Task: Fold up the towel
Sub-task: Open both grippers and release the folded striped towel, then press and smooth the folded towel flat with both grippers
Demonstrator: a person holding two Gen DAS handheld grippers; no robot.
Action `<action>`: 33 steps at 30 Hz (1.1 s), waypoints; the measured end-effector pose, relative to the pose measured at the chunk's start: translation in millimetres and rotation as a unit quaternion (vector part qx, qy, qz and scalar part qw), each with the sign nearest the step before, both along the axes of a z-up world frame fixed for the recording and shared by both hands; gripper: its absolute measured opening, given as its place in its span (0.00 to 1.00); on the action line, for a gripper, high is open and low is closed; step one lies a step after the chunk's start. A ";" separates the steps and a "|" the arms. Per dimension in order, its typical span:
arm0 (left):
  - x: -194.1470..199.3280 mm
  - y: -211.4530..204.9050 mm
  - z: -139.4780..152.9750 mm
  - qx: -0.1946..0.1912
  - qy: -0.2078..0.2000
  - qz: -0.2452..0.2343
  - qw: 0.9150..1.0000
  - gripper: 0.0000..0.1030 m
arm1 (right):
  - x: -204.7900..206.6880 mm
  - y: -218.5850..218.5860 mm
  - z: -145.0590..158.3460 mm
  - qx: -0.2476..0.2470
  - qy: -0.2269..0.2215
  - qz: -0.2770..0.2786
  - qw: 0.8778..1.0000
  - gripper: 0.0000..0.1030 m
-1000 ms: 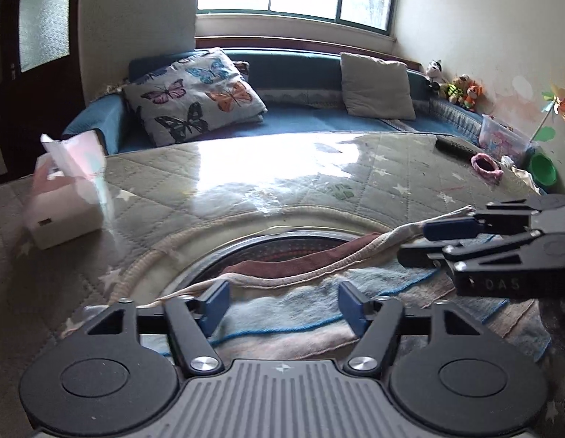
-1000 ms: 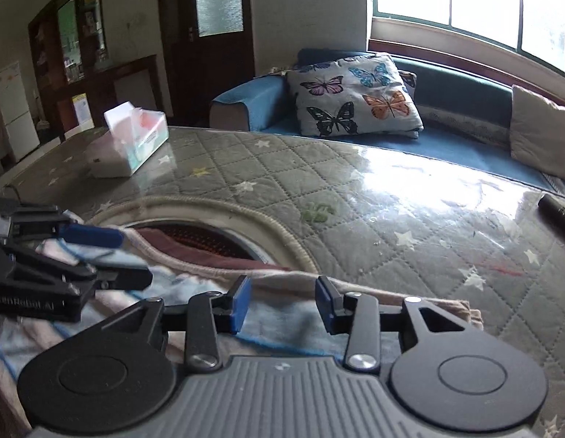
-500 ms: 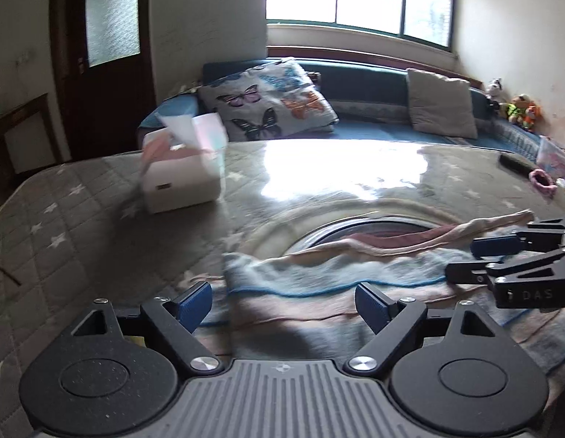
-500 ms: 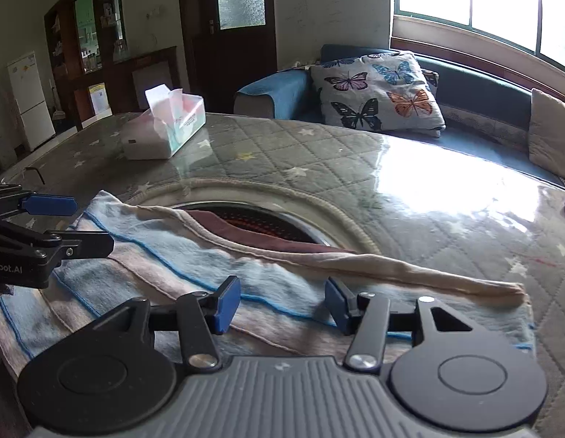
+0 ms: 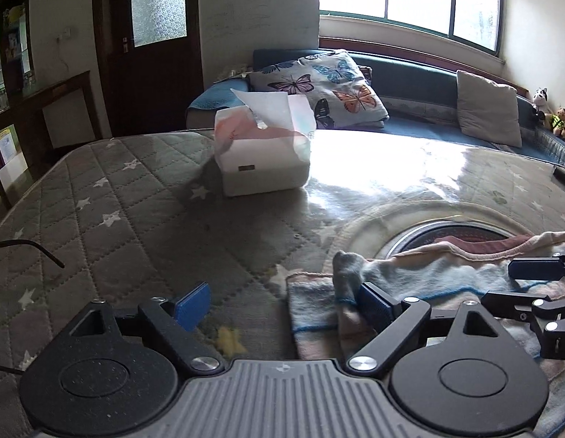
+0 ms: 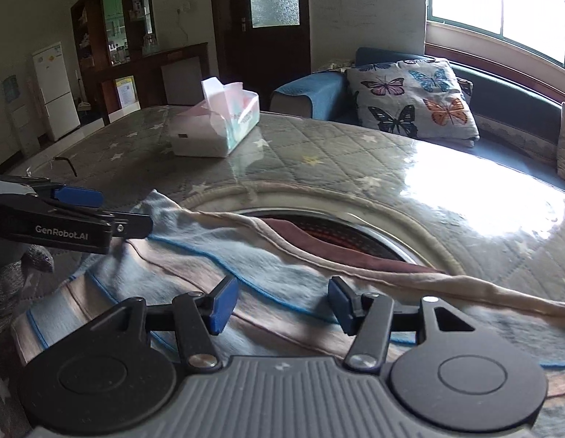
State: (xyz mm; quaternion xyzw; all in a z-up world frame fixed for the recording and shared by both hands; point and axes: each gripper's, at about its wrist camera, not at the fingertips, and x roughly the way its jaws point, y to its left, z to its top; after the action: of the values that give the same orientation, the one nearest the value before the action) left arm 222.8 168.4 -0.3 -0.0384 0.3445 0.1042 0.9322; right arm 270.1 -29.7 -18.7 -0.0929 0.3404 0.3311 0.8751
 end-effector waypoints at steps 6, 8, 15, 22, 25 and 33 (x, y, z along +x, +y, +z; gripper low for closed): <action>9.6 7.6 -3.0 0.008 0.006 0.012 1.000 0.89 | 3.9 13.4 0.3 0.004 -0.001 -0.001 1.000 0.55; 9.6 11.0 -4.0 0.004 0.006 0.016 1.000 0.89 | 6.7 15.3 -1.1 -0.001 0.000 -0.001 1.000 0.55; 8.3 12.5 -5.7 0.008 0.008 0.015 1.000 0.89 | -9.6 21.9 2.8 -0.006 -0.015 0.023 1.000 0.56; 9.0 14.6 -5.7 0.006 0.011 0.016 1.000 0.90 | -37.7 39.9 -0.4 -0.027 -0.047 0.065 0.996 0.56; 9.2 15.2 -5.6 0.006 0.013 0.017 1.000 0.91 | -48.3 48.9 -3.2 -0.037 -0.060 0.085 0.994 0.56; 10.1 15.0 -4.5 0.010 0.016 0.014 1.000 0.92 | -87.6 64.8 -4.2 -0.050 -0.101 0.147 0.983 0.56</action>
State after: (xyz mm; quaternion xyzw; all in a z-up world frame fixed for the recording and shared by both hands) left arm 232.9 183.5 -4.8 -0.0318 0.3578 0.1215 0.9253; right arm 182.4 35.1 -22.9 -0.2184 0.2495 0.4273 0.8411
